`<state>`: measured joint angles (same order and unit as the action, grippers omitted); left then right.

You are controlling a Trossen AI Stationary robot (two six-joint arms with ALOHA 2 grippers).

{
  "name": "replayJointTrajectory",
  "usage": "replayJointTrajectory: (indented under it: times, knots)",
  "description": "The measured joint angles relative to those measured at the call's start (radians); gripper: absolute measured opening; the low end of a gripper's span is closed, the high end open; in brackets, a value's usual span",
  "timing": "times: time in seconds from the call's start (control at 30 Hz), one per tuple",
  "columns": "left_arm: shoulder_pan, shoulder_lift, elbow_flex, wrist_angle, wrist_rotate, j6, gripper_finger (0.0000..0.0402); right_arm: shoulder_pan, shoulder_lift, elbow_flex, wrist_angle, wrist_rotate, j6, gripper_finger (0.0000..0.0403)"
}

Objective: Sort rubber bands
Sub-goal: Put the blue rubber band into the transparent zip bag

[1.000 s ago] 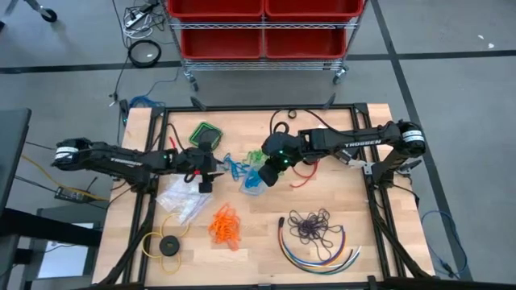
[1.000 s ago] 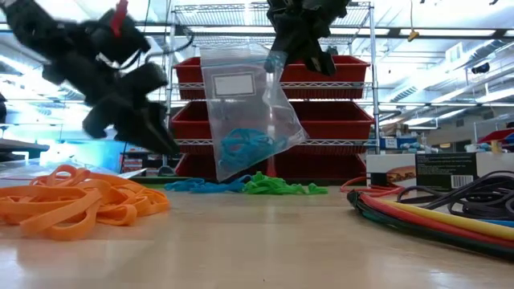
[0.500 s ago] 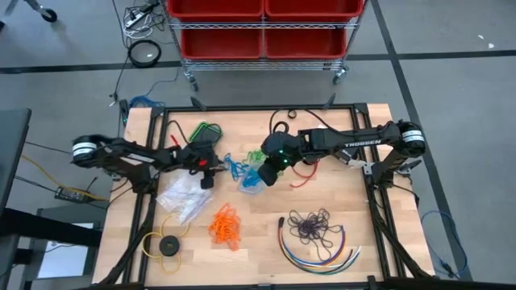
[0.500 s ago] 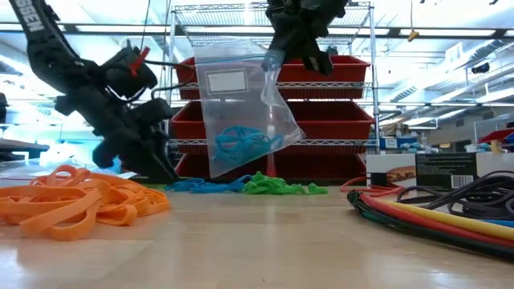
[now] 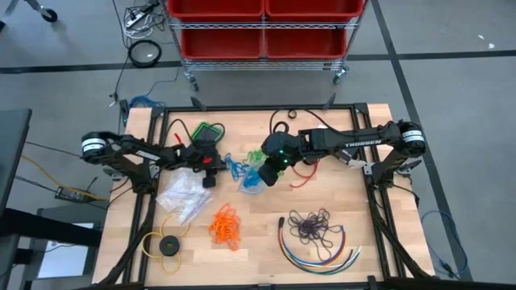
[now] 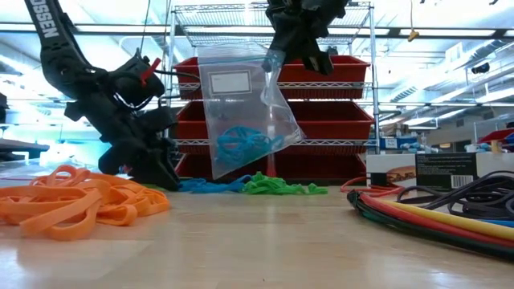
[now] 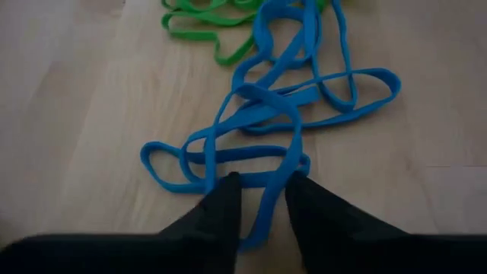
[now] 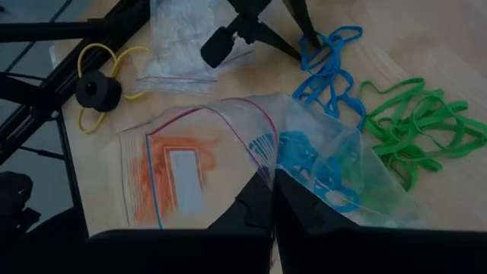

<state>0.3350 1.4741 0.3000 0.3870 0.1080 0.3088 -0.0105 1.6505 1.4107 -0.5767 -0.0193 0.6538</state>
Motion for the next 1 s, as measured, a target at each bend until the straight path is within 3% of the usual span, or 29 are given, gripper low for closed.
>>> replayJointTrajectory:
  times: [0.17,0.33,0.6,0.73,1.0]
  knots:
    - [-0.002,-0.001,0.002,-0.013,0.015,-0.02,0.0013,0.0,0.0,0.0,-0.001,-0.002,0.0,0.0]
    - [-0.032,-0.082,-0.002,-0.055,0.031,-0.087,0.0007,0.0,0.0,0.0,-0.005,-0.008,0.0,0.0]
    - [-0.158,-0.367,0.047,-0.127,0.181,-0.183,0.0003,-0.001,0.0,0.0,-0.024,-0.009,0.03,0.0]
    - [-0.243,-0.487,0.112,-0.136,0.192,-0.191,0.0002,-0.005,0.0,0.0,-0.024,-0.01,0.06,0.0]
    - [-0.374,-0.5,0.245,-0.131,0.137,-0.235,0.0001,-0.013,0.0,0.0,-0.023,-0.009,0.064,0.0]
